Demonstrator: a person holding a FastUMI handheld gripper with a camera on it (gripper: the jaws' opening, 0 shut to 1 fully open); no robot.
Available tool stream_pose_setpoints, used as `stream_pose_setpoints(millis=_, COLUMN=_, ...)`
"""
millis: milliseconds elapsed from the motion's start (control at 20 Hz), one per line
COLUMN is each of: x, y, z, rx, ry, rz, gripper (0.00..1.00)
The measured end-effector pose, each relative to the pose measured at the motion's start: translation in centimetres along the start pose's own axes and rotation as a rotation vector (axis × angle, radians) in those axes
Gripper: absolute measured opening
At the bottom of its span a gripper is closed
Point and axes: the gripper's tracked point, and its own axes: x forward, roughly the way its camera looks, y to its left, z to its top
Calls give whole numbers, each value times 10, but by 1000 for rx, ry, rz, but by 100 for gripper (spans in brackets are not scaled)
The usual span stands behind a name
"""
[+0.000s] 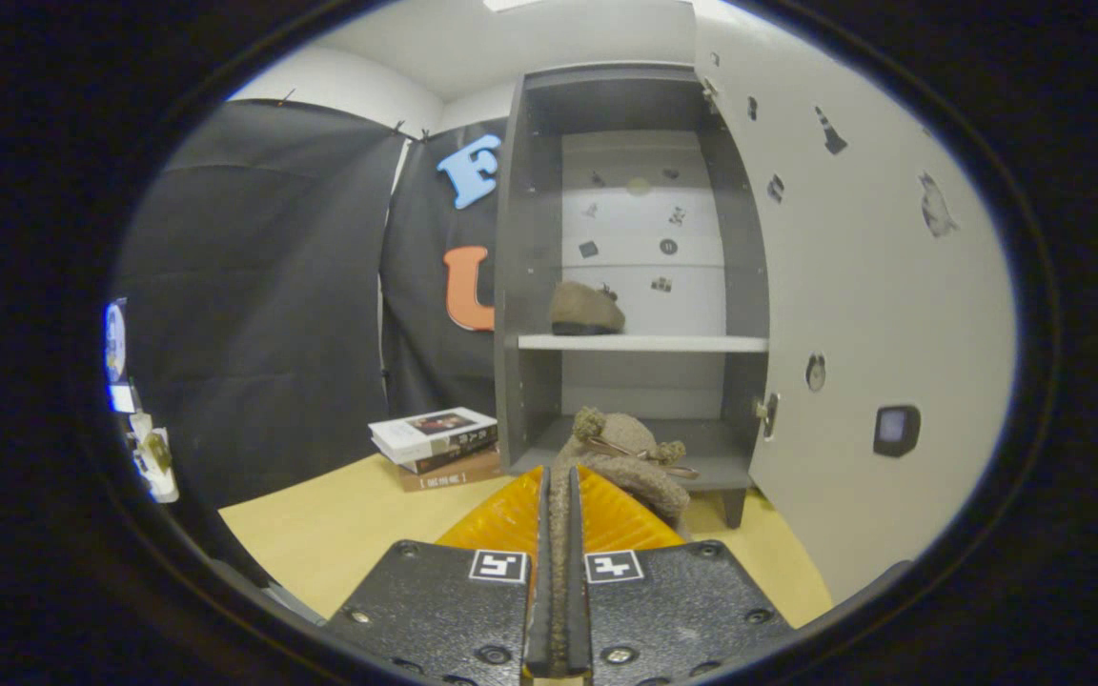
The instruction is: Open the shoe cabinet door, grab the shoes and put them into the shoe cabinet, then close the shoe cabinet door.
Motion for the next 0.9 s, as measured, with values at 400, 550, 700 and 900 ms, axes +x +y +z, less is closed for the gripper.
stream_pose_setpoints(millis=400, x=39, y=0, z=102, rx=-32, ry=-90, rz=-14, gripper=9)
stream_pose_setpoints(millis=550, x=59, y=-2, z=140, rx=-36, ry=-121, rz=-16, gripper=9)
stream_pose_setpoints(millis=700, x=86, y=-14, z=175, rx=-47, ry=-166, rz=-37, gripper=9)
stream_pose_setpoints(millis=900, x=127, y=-40, z=206, rx=35, ry=-172, rz=-48, gripper=9)
